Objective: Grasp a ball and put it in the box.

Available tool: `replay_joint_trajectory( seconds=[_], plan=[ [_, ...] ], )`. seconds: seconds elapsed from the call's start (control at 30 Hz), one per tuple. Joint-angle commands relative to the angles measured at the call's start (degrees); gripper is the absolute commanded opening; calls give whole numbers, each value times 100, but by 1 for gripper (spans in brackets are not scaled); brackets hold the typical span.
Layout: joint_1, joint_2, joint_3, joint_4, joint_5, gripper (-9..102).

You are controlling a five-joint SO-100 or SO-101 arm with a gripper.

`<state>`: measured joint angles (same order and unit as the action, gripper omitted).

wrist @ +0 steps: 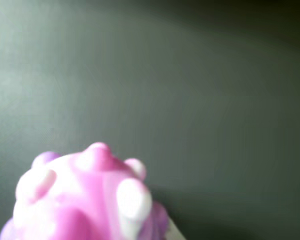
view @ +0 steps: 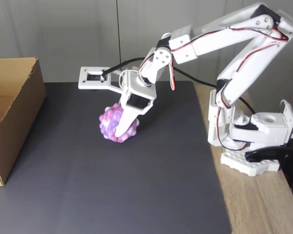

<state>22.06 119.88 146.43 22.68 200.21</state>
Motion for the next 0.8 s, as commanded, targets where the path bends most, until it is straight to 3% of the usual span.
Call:
replay_joint_trajectory(
  seconds=[0.0,0.33,0.77],
  plan=[
    [-18,431,-97,176,-9,20],
    [-193,1187,-1125,923,-70,18],
    [-457,-940,-5019,1371,-237,15]
  ],
)
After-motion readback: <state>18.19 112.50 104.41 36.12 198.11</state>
